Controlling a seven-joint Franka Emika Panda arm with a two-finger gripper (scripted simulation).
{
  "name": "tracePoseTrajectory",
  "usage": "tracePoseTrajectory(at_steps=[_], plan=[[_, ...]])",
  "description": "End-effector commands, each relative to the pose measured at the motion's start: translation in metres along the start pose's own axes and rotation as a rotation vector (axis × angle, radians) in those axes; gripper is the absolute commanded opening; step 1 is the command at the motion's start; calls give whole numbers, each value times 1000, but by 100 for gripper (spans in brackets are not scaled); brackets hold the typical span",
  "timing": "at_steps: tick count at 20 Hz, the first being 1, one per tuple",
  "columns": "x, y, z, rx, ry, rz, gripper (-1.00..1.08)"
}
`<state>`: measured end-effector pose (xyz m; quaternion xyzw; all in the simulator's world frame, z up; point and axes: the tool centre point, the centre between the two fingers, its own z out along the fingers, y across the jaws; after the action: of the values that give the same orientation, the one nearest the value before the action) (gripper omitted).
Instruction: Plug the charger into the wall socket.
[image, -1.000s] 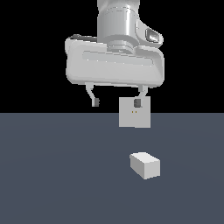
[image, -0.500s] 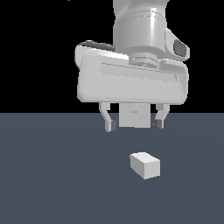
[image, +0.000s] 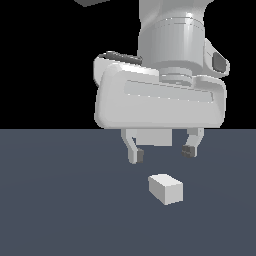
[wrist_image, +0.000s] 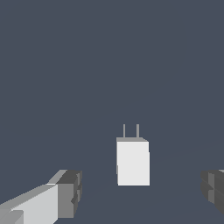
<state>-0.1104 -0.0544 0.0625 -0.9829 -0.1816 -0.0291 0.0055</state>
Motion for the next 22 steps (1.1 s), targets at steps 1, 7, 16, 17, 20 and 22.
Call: tracePoseTrajectory(at_steps=[1, 7, 16, 17, 20, 22], plan=[[0, 0, 0, 0, 0, -1, 100], [-1, 0, 13, 0, 1, -1, 100], [-3, 0, 47, 0, 1, -3, 100], [-3, 0, 48, 0, 1, -3, 100], [-3, 0, 51, 0, 1, -3, 100], [-3, 0, 51, 0, 1, -3, -100]])
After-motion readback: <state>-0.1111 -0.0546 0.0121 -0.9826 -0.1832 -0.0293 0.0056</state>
